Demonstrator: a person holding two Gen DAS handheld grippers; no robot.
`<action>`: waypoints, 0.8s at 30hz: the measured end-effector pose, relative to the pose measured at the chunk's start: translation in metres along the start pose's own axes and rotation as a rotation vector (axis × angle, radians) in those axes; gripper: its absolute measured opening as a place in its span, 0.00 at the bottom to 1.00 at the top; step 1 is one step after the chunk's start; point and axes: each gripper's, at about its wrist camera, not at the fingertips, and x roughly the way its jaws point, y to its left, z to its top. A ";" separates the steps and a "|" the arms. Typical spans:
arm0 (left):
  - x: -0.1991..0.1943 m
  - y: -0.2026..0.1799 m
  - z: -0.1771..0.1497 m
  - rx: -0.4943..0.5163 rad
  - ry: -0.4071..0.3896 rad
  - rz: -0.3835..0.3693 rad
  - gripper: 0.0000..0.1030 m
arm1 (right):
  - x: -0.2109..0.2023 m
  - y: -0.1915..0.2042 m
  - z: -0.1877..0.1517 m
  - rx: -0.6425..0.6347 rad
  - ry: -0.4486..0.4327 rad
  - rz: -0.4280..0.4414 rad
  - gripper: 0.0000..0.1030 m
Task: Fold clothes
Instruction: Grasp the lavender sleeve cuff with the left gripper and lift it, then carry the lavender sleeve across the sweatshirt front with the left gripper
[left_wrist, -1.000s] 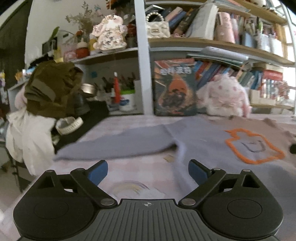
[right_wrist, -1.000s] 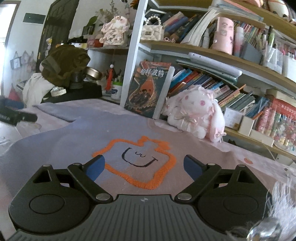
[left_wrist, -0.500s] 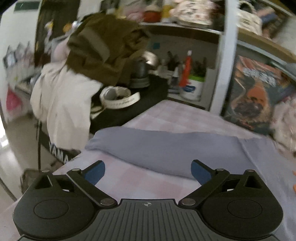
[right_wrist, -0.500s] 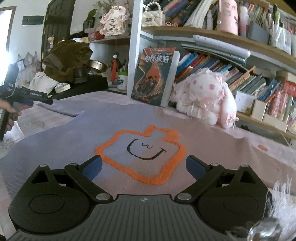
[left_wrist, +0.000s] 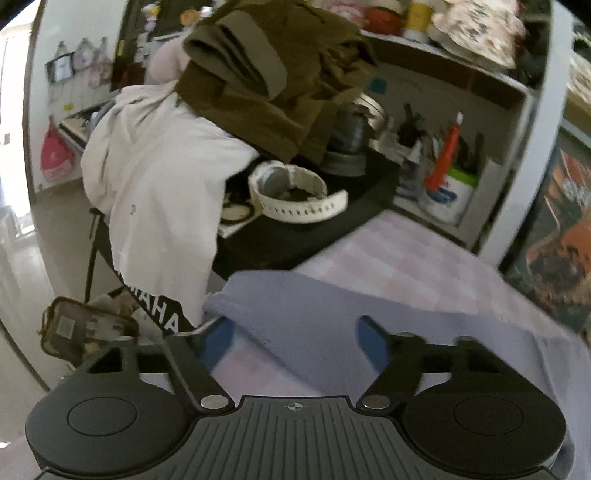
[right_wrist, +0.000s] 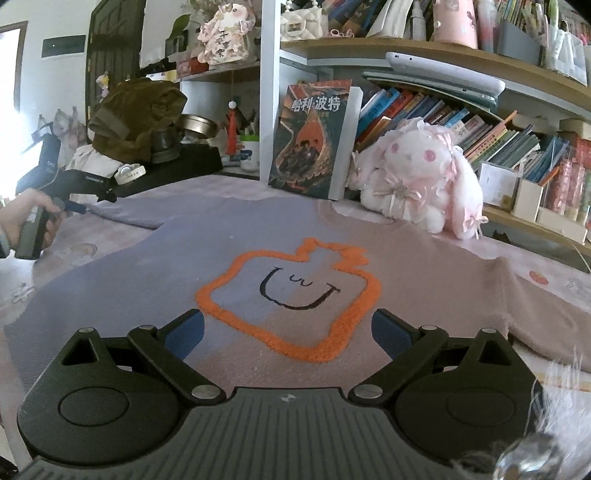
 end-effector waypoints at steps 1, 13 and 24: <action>0.001 0.002 0.001 -0.024 -0.008 -0.003 0.52 | 0.000 0.000 0.000 0.001 0.000 0.000 0.95; -0.005 0.010 -0.007 -0.170 -0.058 -0.100 0.03 | 0.006 0.002 0.000 -0.022 0.029 -0.010 0.95; -0.059 -0.107 -0.011 0.150 -0.174 -0.391 0.03 | 0.005 0.001 -0.001 -0.022 0.017 -0.001 0.95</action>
